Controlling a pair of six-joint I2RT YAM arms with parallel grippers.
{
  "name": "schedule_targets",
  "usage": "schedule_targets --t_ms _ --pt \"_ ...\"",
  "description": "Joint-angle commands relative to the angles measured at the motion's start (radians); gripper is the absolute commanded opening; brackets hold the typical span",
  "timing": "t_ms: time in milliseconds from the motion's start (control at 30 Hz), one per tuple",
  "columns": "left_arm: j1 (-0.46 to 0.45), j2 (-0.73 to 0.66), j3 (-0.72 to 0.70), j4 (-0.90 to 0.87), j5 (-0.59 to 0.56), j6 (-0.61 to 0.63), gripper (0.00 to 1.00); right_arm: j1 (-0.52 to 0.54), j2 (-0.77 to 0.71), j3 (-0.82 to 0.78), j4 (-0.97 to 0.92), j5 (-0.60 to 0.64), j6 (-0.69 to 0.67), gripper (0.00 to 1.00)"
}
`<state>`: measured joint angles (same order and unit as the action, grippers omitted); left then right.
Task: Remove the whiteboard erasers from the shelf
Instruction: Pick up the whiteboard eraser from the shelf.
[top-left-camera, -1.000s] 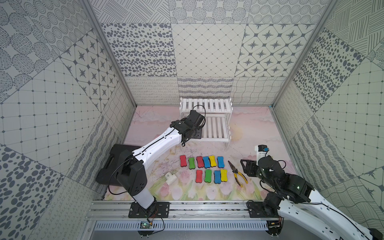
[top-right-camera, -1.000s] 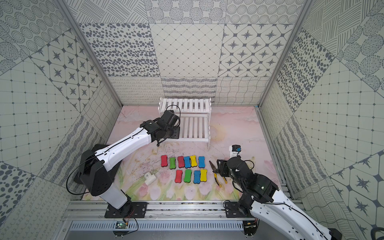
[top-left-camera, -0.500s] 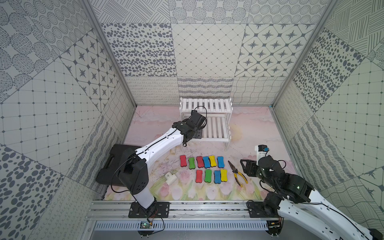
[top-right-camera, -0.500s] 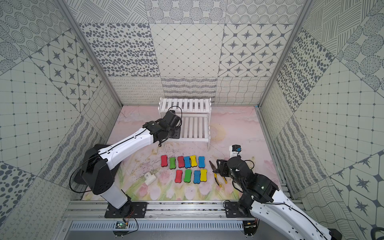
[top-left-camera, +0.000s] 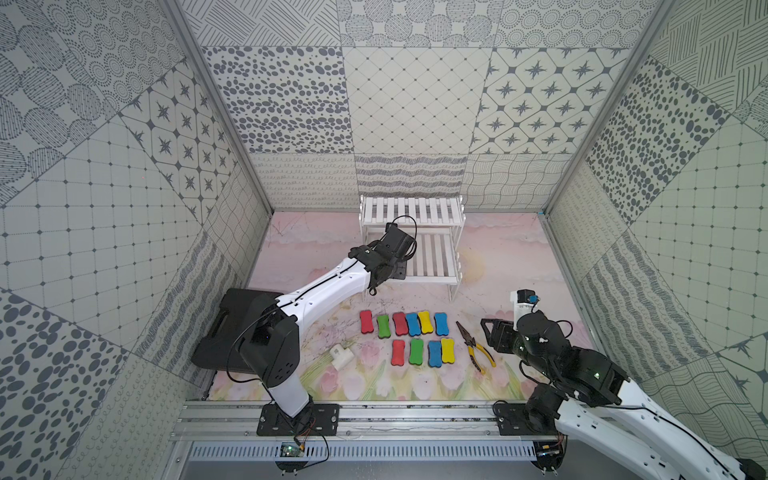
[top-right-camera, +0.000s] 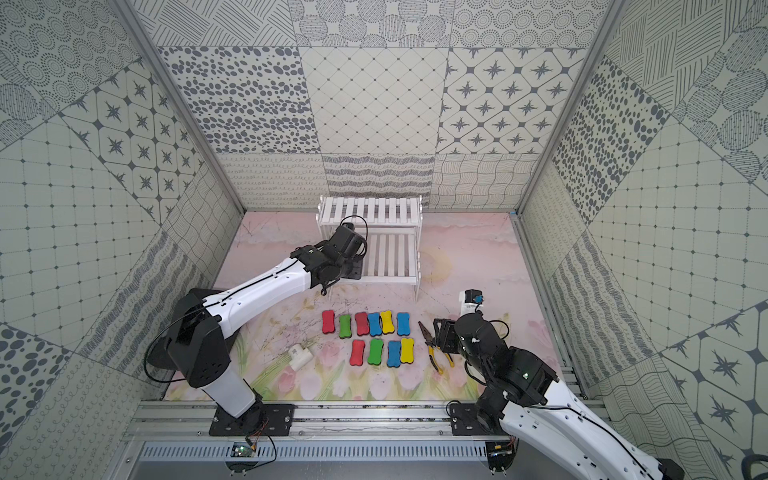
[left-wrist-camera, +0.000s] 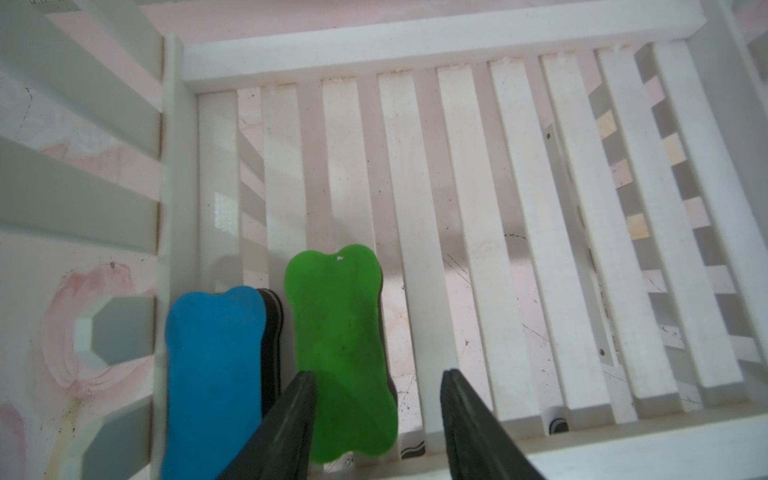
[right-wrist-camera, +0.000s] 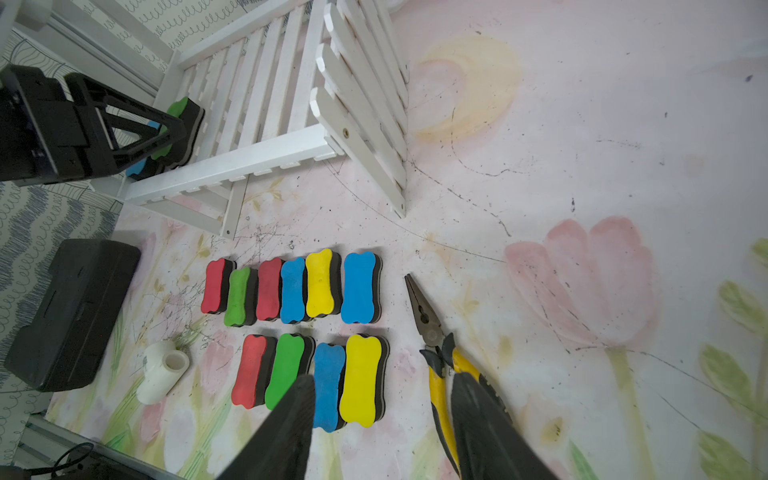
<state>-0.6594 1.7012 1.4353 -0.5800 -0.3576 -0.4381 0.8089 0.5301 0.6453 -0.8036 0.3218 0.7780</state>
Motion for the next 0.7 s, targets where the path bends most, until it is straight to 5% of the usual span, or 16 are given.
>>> schedule_targets --t_ms 0,667 --pt "-0.021 -0.017 -0.002 -0.011 0.055 -0.033 0.53 -0.008 -0.007 -0.010 0.039 -0.001 0.005 0.57" --pt "0.015 0.062 0.082 -0.100 -0.012 -0.032 0.62 -0.011 -0.018 -0.007 0.037 -0.003 0.003 0.57"
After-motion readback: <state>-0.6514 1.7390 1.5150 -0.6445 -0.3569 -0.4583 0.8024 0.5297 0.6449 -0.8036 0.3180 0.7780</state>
